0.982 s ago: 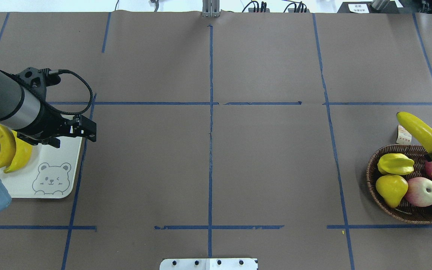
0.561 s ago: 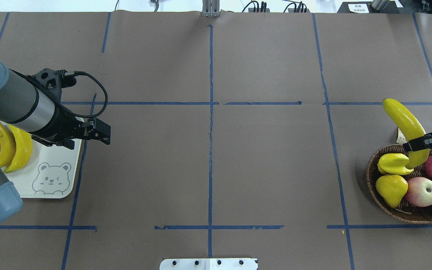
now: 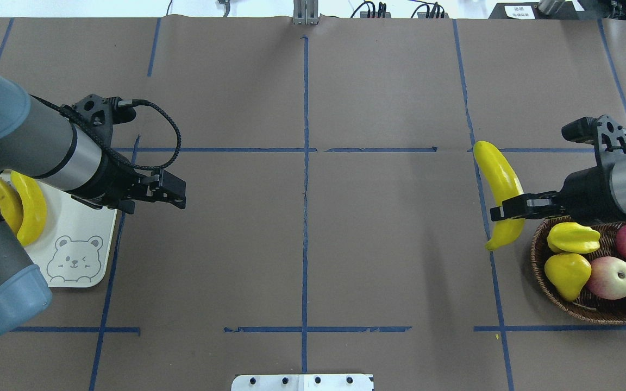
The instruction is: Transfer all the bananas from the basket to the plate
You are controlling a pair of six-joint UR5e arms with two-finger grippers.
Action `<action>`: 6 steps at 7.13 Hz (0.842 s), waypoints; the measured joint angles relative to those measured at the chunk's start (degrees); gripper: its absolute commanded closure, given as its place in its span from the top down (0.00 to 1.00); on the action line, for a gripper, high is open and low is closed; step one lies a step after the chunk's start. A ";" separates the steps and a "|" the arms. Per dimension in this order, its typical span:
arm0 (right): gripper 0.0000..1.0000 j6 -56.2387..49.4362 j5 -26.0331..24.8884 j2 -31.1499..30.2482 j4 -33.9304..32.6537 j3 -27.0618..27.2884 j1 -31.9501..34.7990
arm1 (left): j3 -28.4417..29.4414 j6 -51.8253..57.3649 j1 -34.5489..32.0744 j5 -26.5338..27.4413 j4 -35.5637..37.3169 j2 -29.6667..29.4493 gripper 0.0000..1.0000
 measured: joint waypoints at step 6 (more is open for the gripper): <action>0.20 16.12 -20.44 11.38 11.42 -6.18 -16.20 | 16.28 -21.47 4.12 0.20 -27.27 -9.11 1.00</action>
